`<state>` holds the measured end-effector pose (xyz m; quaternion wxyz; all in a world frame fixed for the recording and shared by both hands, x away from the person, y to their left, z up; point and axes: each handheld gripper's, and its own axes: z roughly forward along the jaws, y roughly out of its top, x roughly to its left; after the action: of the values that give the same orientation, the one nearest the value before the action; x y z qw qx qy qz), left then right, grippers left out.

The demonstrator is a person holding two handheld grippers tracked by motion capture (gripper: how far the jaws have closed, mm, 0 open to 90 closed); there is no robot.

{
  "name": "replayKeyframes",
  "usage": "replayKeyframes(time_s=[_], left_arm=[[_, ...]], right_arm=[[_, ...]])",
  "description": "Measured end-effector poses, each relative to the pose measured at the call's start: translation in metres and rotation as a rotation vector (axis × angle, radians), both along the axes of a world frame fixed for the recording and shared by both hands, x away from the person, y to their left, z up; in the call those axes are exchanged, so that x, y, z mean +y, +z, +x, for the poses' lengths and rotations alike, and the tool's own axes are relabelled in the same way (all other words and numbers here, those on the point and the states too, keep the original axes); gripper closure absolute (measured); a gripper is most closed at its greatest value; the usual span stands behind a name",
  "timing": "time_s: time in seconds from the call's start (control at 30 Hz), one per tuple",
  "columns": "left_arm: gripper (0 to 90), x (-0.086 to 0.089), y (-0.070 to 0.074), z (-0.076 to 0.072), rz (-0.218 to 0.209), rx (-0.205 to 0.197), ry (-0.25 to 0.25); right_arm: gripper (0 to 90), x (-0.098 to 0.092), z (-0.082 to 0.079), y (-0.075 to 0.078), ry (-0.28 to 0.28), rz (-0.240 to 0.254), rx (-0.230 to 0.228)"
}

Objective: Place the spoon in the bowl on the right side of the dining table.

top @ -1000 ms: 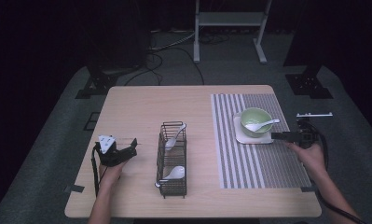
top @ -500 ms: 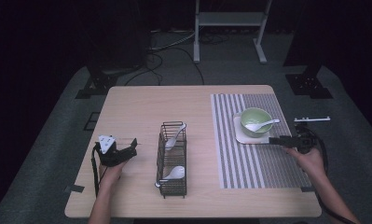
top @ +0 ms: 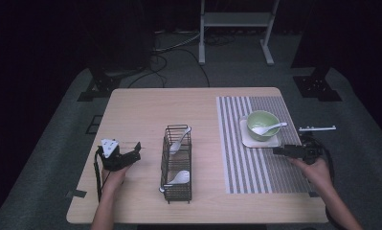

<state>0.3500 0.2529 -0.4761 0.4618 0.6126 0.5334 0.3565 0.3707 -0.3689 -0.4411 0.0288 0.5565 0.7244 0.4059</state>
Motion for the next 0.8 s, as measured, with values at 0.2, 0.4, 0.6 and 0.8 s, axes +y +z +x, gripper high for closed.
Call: replayKeyframes(time_s=[0.2, 0.4, 0.6, 0.8], left_arm=[[0.0, 0.000, 0.000, 0.000, -0.001, 0.001, 0.000], [0.0, 0.000, 0.000, 0.000, 0.000, 0.000, 0.000], [0.0, 0.000, 0.000, 0.000, -0.001, 0.001, 0.001], [0.0, 0.000, 0.000, 0.000, -0.004, -0.001, 0.000]], right_arm=[[23.8, 0.005, -0.008, 0.003, 0.029, 0.012, -0.015], [23.7, 0.011, -0.016, 0.005, 0.054, 0.024, -0.030], [23.7, 0.019, -0.023, 0.008, 0.079, 0.011, -0.044], [23.7, 0.026, -0.028, 0.008, 0.097, 0.022, -0.058]])
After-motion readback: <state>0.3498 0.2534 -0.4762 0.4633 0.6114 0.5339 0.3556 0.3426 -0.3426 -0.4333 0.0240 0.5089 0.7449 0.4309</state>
